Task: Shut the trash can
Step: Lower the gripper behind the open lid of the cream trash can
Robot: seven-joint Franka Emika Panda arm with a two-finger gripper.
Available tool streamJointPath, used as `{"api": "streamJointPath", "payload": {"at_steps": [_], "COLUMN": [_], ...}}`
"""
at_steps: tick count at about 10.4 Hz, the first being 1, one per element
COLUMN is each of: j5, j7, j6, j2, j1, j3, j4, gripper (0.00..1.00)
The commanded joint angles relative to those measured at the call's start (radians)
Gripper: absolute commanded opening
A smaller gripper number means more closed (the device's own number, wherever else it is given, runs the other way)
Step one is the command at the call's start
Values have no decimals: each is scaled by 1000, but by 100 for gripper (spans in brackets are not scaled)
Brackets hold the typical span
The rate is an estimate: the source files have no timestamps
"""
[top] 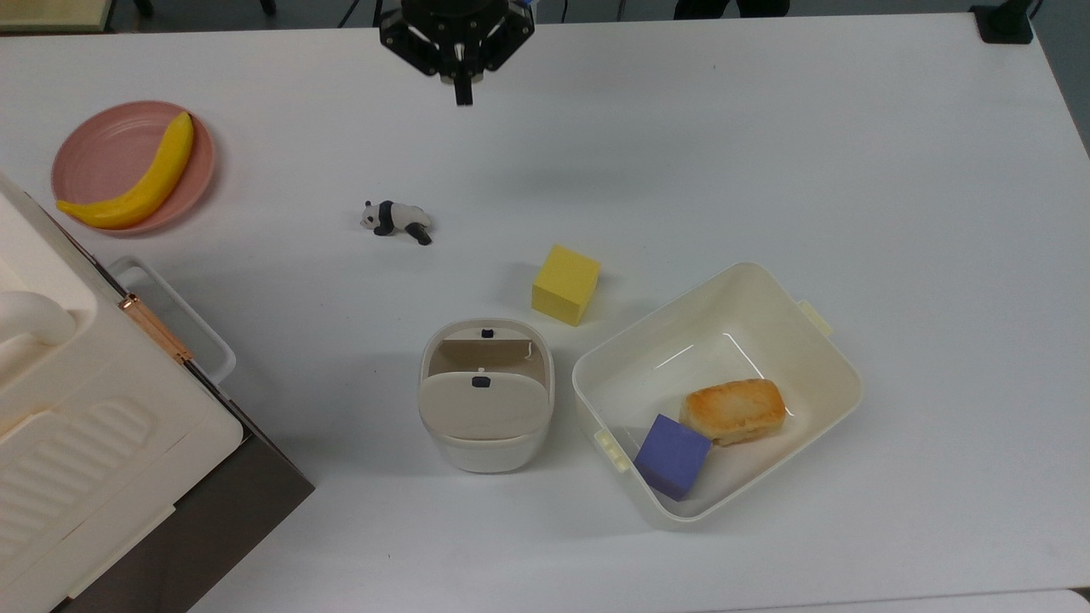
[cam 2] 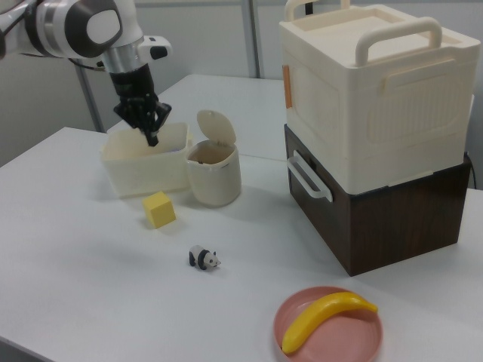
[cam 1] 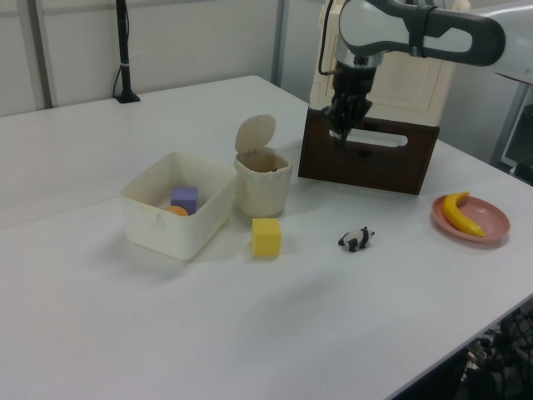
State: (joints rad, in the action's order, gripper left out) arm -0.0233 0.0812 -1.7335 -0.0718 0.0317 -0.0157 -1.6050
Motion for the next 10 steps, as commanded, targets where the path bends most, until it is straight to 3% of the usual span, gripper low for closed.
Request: {"api": "streamJointPath", "payload": {"at_steps": [1, 10], "j5": [19, 10], "j7": [26, 28], "j6": [-148, -927], "j2": [-89, -313], "j1": [2, 10], "j3": [6, 7], "j4": [82, 108], "gripper": [0, 0]}}
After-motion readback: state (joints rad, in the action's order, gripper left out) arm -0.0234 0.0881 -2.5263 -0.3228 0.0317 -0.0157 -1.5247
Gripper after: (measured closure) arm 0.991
